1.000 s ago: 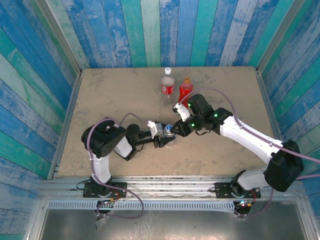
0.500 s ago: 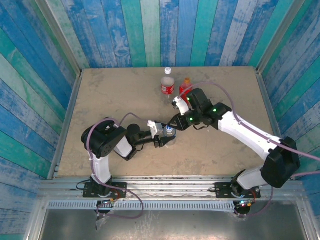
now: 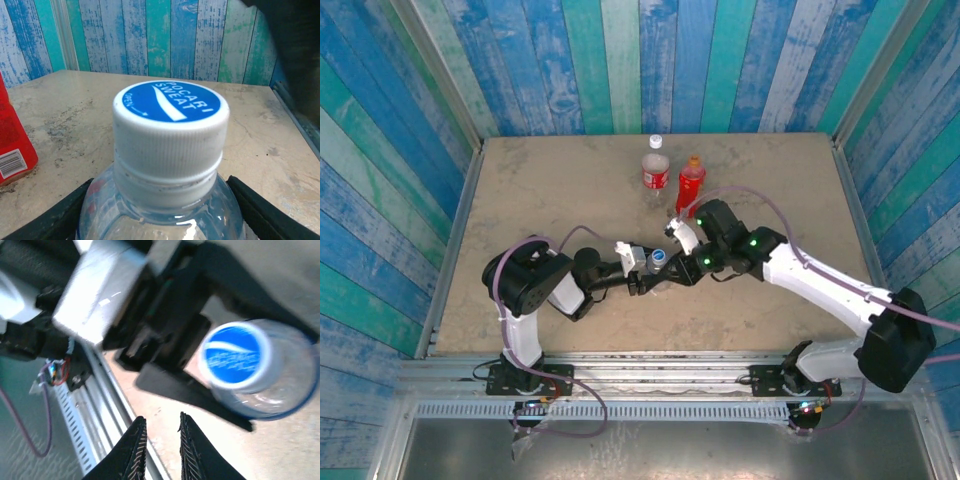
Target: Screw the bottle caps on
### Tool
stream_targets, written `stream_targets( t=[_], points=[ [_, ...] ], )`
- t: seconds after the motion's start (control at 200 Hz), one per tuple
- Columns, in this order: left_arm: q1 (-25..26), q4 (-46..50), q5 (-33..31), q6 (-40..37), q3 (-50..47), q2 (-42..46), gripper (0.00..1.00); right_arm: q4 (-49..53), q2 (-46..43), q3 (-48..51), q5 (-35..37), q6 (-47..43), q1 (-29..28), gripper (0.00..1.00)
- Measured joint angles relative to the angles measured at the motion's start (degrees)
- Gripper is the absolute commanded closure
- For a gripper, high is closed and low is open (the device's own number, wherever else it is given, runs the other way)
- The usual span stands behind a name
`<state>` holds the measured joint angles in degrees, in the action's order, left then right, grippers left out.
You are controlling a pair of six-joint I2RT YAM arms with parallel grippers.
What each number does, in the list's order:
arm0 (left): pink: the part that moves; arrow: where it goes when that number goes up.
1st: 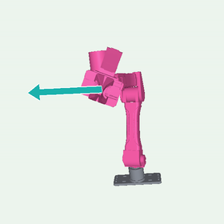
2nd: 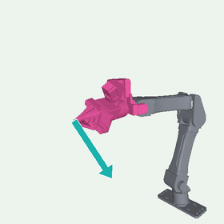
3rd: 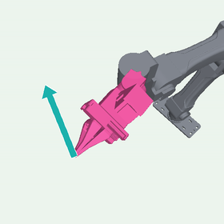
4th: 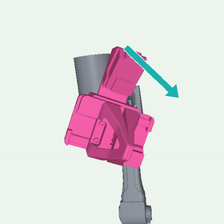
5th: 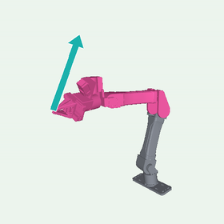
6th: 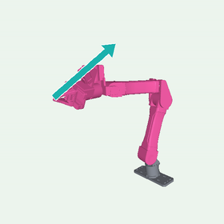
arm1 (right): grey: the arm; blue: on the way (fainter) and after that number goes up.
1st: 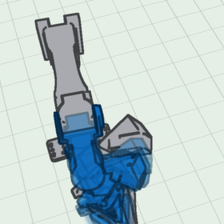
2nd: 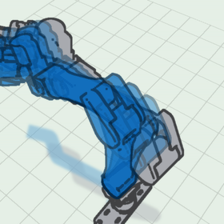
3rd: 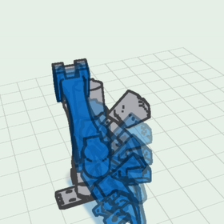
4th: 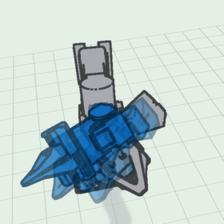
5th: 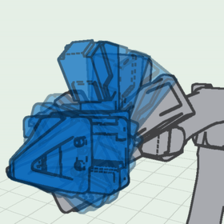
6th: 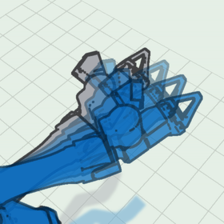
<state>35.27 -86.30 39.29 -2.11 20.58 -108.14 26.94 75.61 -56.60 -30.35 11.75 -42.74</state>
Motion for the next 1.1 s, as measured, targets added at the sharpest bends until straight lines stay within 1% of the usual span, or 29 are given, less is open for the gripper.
stream_targets(
  t=[0.045,0.185,0.3,0.365,0.496,0.561,0.661,0.716,0.841,0.991,1.101],
  points=[
    [0.0,0.17,-0.11,0.04,0.07,0.07,0.36,0.11,-1.03,0.24,0.33,-0.31,-0.28,0.73],
    [0.0,1.9,-0.15,0.2,0.04,1.14,0.36,0.76,-3.63,0.07,3.69,-3.96,0.17,0.55],
    [0.04,6.58,-0.13,-0.57,0.04,4.17,0.36,3.19,-3.78,-1.73,6.12,-12.46,0.33,0.39],
    [0.5,11.28,-0.17,-2.27,0.07,7.61,0.35,5.44,-3.76,-3.26,6.19,-18.84,0.33,0.35],
    [2.82,21.84,-0.44,-7.06,1.44,14.97,0.35,7.58,-3.82,-5.55,5.44,-31.04,0.33,0.35],
    [3.61,24.68,-0.31,-8.39,2.05,17.2,0.35,7.85,-3.76,-5.88,4.61,-35.93,0.33,0.35],
    [4.55,27.96,-0.26,-9.77,2.51,18.86,0.35,8.81,-2.93,-6.78,4.44,-40.98,0.33,0.35],
    [5.03,29.42,-0.17,-10.16,2.64,19.08,0.35,9.27,-2.21,-7.41,4.48,-42.64,0.33,0.36],
    [5.92,31.89,0.11,-10.71,2.73,19.3,0.35,9.88,-0.74,-7.91,4.5,-44.74,0.33,0.42],
    [6.1,32.37,0.33,-10.75,2.75,20.11,0.35,10.12,-0.09,-7.91,4.57,-45.94,0.33,0.49],
    [6.1,32.39,0.33,-10.73,2.73,21.07,0.35,10.12,0.52,-7.91,4.61,-46.23,0.33,0.52]
  ],
)
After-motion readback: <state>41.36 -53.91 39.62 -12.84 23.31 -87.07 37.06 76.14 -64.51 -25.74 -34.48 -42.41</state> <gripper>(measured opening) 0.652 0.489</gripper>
